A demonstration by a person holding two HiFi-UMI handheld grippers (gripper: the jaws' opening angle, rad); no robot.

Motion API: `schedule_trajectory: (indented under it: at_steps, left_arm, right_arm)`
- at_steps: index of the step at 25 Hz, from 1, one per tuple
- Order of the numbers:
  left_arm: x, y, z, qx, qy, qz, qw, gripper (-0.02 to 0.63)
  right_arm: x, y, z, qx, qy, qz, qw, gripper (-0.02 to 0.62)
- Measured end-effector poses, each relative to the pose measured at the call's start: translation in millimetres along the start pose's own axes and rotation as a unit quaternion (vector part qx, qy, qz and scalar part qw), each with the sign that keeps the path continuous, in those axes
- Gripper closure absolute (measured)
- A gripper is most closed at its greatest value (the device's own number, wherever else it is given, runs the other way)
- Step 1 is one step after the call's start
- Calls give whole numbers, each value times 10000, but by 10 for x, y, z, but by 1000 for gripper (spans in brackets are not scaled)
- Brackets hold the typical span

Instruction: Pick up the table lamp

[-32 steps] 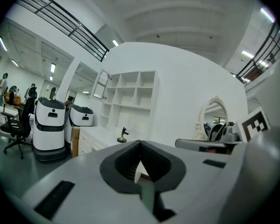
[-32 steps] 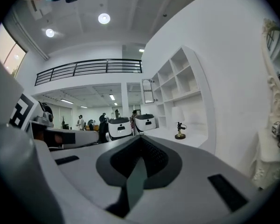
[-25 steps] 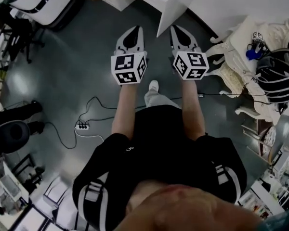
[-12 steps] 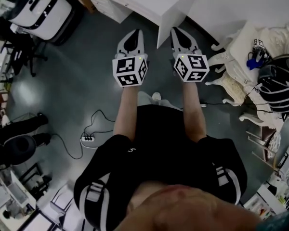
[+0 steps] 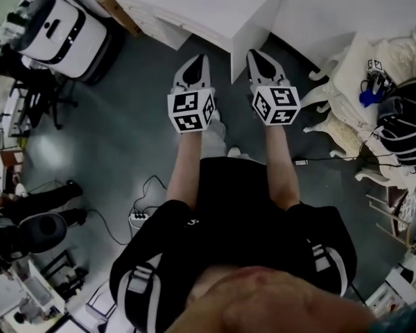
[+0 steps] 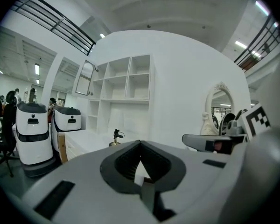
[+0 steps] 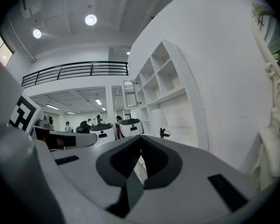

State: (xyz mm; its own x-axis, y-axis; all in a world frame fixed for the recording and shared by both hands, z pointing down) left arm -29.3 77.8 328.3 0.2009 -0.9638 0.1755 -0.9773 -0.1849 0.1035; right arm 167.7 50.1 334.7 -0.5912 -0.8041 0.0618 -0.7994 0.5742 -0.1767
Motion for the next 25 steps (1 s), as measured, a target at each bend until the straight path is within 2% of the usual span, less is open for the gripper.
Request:
schedule_trajectory:
  at_steps: [7,13,17,25]
  left_arm:
    - [391,209,30,-63,41,-16,10000,597]
    - [839,614,-66,-224,256,186,9992,597]
    - [1235,962,-104,-261,400,293,9984,597]
    - [2006,1618,-134,-380,557,377,9970,597]
  right_arm:
    - [371,-162,-31,74,48,3,10000,577]
    - [975,-169,-93,-667,205,23,9976,577]
    - [1560,-298,-206,-571,212,181,9980,577]
    - [2620,-570,-284,-431,54,207,9988,577]
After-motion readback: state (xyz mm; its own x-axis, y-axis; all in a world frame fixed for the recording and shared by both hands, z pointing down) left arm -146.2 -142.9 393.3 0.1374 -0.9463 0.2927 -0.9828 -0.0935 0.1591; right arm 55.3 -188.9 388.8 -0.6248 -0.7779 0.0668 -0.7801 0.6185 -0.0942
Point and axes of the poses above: the fingertips, and each gripper's own axes: x forward along the fingers, y to its left, z out of its top, the point moved 9 cm from there along -x, backward along the fingers, and after that the axes turned 4 degrees about z, right-handed, at the moved point
